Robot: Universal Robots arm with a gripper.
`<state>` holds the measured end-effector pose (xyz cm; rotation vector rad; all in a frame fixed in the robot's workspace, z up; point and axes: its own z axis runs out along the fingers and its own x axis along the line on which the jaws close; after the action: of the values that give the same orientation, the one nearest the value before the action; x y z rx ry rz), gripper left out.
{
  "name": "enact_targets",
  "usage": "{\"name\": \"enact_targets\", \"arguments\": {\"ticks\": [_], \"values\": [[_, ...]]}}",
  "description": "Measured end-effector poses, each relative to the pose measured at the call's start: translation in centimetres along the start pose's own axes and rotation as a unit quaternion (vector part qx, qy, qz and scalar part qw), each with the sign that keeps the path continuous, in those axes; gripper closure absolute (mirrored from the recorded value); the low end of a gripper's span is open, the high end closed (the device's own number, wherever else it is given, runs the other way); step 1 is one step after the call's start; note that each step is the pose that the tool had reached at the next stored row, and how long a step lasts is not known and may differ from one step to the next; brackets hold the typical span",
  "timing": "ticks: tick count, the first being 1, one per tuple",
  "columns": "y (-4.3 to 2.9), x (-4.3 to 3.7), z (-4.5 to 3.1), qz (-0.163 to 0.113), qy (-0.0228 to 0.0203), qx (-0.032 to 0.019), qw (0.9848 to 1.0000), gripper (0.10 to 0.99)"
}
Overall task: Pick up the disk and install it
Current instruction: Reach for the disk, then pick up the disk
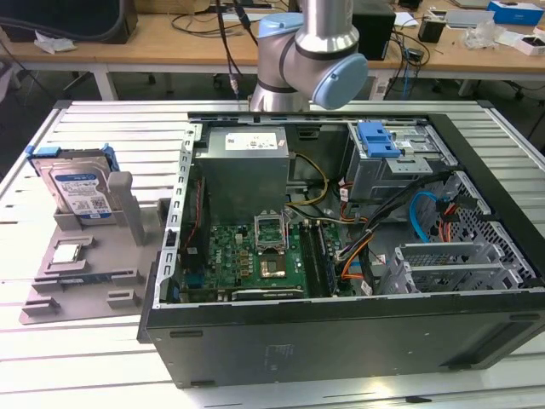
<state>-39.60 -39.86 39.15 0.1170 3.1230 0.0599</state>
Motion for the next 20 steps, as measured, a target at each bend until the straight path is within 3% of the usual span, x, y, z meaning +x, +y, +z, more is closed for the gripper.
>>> {"name": "enact_targets", "arguments": {"ticks": [3, 15, 20], "values": [[0.08, -1.05, 0.07, 0.0, 0.0014, 0.0006, 1.0, 0.98], [0.08, -1.1, 0.07, 0.0, 0.0015, 0.0006, 1.0, 0.98], [0.09, -1.1, 0.07, -0.027, 0.0025, 0.0003, 0.9996, 0.98]]}}
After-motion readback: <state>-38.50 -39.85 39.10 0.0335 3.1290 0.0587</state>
